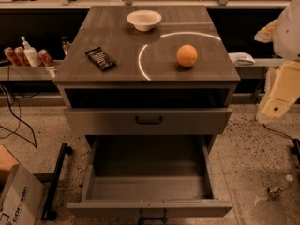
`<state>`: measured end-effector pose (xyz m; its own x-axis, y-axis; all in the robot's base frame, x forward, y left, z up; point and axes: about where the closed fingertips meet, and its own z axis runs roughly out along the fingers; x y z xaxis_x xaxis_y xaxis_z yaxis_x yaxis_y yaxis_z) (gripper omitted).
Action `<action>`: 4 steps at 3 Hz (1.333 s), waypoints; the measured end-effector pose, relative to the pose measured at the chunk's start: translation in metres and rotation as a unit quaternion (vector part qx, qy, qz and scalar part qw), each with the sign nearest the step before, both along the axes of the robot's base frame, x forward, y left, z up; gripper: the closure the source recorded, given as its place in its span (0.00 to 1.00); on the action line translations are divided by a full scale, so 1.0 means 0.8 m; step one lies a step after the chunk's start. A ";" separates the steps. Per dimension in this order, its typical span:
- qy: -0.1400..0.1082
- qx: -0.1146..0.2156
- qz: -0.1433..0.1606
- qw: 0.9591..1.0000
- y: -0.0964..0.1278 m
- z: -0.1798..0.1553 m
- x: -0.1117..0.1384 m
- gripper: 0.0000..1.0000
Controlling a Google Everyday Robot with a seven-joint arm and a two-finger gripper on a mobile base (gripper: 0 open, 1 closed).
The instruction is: Close middle drawer
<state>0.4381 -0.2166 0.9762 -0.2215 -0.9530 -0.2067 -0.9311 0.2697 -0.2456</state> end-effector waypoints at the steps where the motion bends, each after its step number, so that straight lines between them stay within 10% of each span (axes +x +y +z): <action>1: 0.000 0.000 0.000 1.000 0.000 0.000 0.000 0.00; 4: 0.016 0.021 0.028 0.999 0.022 -0.036 -0.017 0.60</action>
Offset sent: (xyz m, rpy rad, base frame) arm 0.0000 0.0000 0.0000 0.0000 0.0000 0.0000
